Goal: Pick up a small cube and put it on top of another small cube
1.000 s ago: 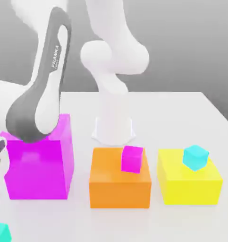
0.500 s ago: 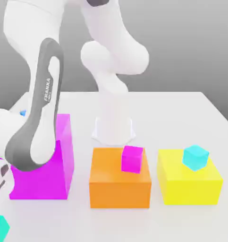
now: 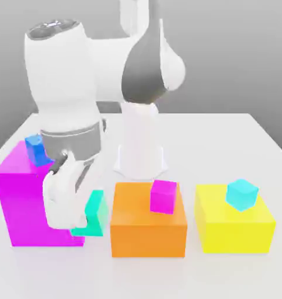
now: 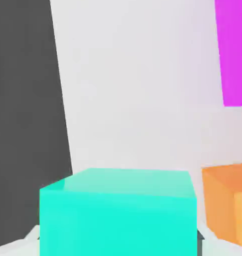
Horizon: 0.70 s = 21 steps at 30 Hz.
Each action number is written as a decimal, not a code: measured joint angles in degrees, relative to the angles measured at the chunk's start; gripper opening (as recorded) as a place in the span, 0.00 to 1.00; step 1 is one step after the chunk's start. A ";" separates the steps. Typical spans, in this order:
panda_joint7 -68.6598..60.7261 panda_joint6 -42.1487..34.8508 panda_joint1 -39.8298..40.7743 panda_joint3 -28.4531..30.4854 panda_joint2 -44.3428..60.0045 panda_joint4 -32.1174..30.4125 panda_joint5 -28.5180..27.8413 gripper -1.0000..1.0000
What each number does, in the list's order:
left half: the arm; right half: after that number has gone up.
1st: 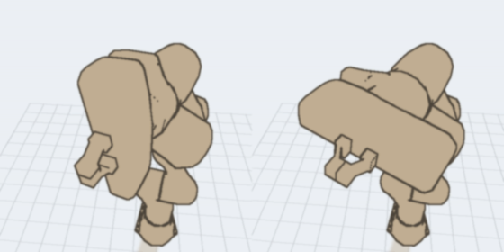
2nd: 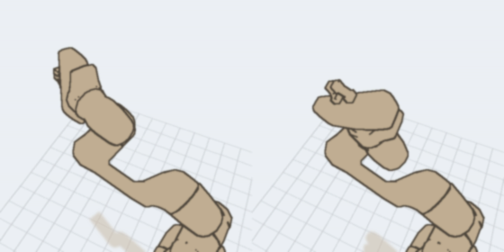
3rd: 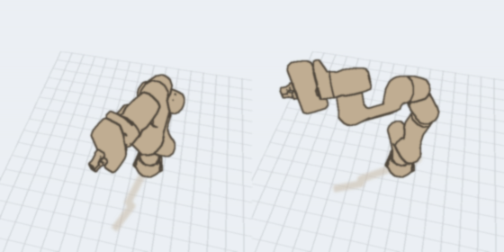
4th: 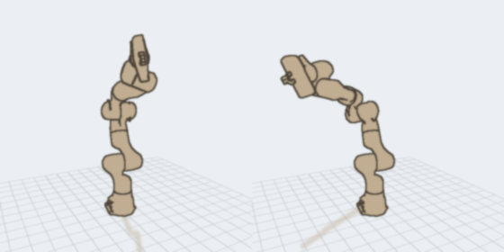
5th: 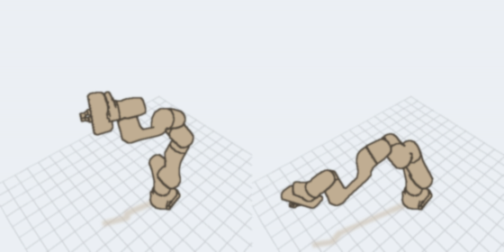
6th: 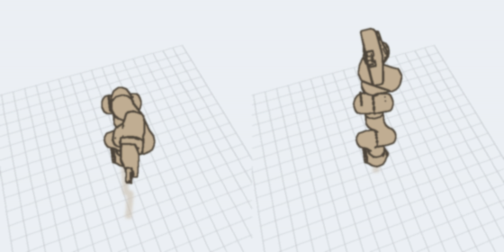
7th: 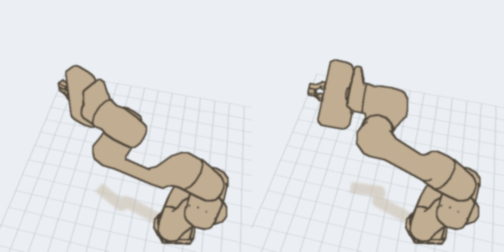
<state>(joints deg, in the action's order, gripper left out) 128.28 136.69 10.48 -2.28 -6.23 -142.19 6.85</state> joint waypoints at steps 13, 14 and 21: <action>13.80 -6.78 -6.76 -9.21 -24.86 -18.32 2.01 0.00; 14.82 -7.22 -7.30 -9.86 -26.68 -19.73 2.21 0.00; 16.06 6.05 -7.67 -11.82 -18.68 -25.08 2.84 1.00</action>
<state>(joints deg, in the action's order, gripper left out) 144.34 142.74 2.81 -14.10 -24.91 -167.27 9.69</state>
